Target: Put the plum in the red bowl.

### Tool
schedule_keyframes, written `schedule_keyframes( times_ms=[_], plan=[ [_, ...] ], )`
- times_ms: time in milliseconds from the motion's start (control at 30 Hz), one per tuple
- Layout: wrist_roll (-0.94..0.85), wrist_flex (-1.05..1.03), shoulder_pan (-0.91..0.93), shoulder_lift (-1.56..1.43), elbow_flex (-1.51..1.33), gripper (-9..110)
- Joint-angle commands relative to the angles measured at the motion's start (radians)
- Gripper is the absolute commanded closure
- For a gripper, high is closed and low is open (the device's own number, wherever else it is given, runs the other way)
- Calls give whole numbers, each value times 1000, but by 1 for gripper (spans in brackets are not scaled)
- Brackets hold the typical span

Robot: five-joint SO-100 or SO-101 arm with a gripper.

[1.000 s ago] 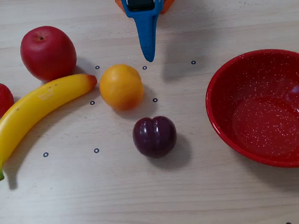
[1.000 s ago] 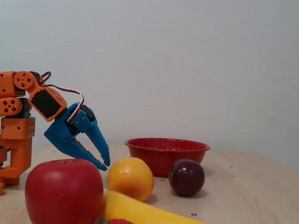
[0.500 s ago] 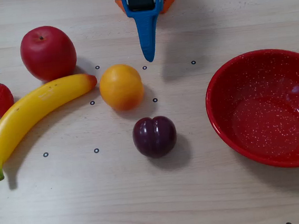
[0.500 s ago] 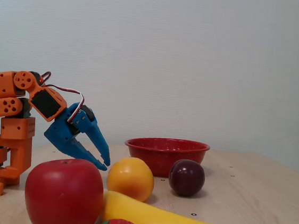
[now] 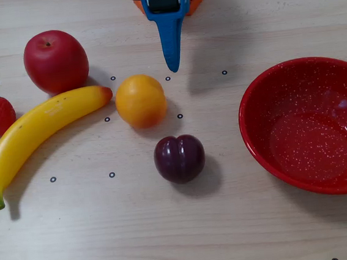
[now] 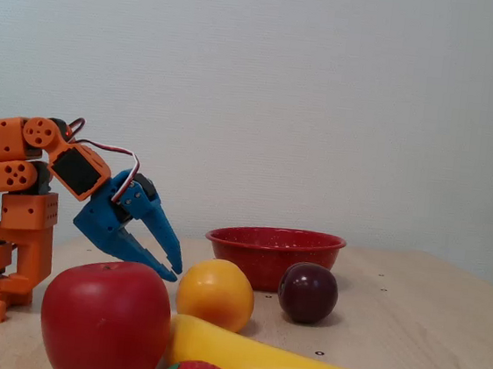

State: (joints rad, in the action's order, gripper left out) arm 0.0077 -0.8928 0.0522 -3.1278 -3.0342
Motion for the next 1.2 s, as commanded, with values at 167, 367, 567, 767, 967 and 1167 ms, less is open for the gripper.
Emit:
schedule_keyframes(
  times_ms=[167, 367, 567, 767, 967, 1167],
  plan=[
    [6, 71, 12, 321, 287, 101],
    [40, 43, 12, 568, 538, 101],
    [84, -5, 26, 859, 818, 101],
    [71, -206, 41, 1253, 1244, 94],
    [49, -457, 48, 1617, 1690, 80],
    [103, -551, 40, 1807, 1894, 69]
  ],
)
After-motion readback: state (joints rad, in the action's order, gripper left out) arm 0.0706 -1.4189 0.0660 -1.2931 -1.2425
